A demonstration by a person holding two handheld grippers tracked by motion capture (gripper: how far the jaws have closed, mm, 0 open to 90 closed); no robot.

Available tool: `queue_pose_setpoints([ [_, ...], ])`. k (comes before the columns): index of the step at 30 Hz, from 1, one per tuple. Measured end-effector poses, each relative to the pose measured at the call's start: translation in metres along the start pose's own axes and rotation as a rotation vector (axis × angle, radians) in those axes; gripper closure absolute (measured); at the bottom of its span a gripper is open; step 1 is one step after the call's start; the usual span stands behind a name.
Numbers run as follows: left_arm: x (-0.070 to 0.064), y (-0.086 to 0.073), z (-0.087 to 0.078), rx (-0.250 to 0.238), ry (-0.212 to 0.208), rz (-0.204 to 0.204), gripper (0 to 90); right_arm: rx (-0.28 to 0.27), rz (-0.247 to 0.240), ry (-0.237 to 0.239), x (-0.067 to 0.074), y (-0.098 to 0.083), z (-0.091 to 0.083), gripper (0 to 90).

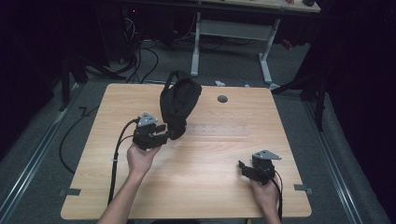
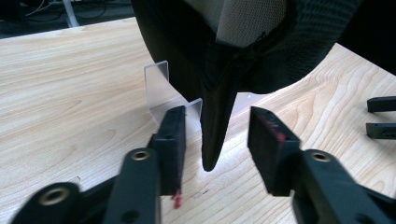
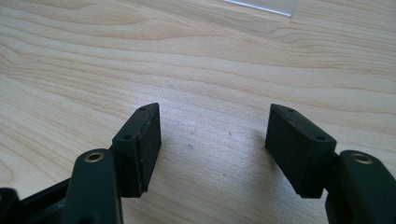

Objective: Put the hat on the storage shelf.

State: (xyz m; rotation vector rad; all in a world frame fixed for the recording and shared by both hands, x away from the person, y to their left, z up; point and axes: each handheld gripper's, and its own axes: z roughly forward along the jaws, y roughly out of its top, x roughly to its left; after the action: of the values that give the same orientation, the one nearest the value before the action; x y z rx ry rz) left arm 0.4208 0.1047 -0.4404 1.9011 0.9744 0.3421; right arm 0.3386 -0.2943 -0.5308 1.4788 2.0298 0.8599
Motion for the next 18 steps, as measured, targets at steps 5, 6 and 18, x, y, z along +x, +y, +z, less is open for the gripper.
queue_pose_setpoints([
  [5, 0.001, 0.000, -0.004, -0.010, -0.008, -0.011, 46.5, 0.000, 0.001, 0.000, 0.000, 0.000, 0.000, 36.2],
  [6, 0.002, 0.000, -0.005, -0.015, -0.009, -0.011, 45.6, 0.000, 0.000, 0.000, 0.000, 0.000, 0.000, 36.1],
  [18, 0.004, 0.000, -0.024, -0.040, -0.020, -0.031, 41.5, 0.000, -0.002, 0.000, 0.000, 0.000, 0.000, 36.1],
])
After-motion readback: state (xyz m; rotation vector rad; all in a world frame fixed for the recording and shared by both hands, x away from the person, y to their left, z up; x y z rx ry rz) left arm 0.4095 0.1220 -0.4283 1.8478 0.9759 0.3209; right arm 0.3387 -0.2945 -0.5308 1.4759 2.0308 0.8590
